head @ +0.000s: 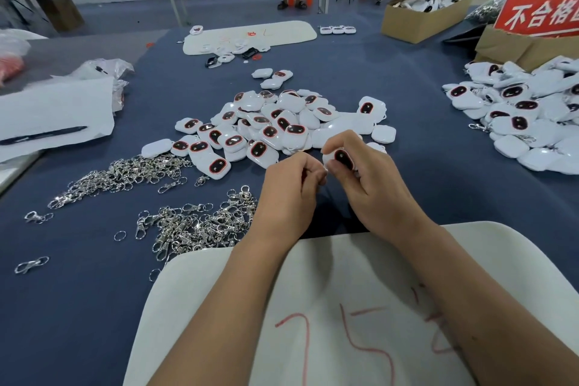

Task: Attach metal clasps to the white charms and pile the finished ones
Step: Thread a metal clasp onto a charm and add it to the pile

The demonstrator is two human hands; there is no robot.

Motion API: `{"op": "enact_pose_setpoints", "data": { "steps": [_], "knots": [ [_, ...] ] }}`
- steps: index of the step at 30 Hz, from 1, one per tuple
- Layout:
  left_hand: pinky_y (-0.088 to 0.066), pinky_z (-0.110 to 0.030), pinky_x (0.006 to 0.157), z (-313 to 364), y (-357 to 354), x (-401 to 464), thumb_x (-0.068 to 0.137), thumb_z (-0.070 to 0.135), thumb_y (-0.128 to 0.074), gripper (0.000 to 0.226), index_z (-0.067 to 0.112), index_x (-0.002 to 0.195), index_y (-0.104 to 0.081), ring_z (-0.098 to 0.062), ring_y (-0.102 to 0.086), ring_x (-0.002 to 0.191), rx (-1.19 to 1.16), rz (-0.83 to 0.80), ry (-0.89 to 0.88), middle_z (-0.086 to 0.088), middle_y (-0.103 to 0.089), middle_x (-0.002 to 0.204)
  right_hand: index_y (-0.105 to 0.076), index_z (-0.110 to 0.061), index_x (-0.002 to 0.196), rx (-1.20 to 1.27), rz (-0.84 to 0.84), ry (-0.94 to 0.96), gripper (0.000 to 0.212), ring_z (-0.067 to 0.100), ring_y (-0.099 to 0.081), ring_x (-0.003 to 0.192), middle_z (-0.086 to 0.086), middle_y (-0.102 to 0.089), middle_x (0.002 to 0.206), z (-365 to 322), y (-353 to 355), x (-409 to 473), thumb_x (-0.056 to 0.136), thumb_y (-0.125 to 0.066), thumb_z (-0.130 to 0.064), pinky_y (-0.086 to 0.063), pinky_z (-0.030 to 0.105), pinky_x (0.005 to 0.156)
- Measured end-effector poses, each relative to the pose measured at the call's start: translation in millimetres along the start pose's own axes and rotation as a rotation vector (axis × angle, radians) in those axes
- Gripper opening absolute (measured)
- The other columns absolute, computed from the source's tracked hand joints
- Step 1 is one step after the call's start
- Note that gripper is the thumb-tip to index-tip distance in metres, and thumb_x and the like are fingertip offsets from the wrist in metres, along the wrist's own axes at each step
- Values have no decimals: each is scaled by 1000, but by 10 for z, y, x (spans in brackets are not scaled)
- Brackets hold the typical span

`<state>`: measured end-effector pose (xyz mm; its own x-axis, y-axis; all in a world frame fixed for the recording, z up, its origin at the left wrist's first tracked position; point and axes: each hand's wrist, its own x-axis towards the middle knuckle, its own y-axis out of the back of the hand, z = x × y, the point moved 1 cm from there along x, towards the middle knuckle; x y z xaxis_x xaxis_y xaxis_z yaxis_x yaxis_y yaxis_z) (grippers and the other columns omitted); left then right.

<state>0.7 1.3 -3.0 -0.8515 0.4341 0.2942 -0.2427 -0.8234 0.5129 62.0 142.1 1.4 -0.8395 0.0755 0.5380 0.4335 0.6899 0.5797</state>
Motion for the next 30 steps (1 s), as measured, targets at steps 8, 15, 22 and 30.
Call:
{"op": "enact_pose_setpoints", "data": {
  "steps": [8,15,22,30],
  "knots": [
    [-49,-38,68,-2,-58,-11,93,15,-65,11,16,83,-65,-14,-58,70,120,-12,-58,5,-65,75,-56,-12,108,225,52,-246,12,22,-65,57,-2,-65,89,49,-13,-22,108,-45,-7,-53,29,52],
    [-47,-23,80,33,8,14,97,7,-62,9,9,93,-70,-14,-62,88,-47,4,-38,-1,-71,95,-71,-18,114,323,156,-291,30,13,-68,86,3,-72,98,122,38,6,105,-50,0,-53,26,54],
    [-40,-24,97,32,35,11,95,-1,-62,27,23,85,-62,-20,-54,109,-54,-22,-71,-6,-59,107,-79,-8,96,128,56,-151,19,7,-67,84,-5,-74,87,64,7,18,96,-64,4,-49,18,83],
    [-39,-12,84,29,41,8,96,1,-62,12,10,90,-69,-14,-57,95,-26,-1,-87,-5,-65,97,-78,-14,86,73,88,-134,16,5,-67,80,-10,-73,80,41,40,-2,89,-74,2,-47,14,76]
  ]
}}
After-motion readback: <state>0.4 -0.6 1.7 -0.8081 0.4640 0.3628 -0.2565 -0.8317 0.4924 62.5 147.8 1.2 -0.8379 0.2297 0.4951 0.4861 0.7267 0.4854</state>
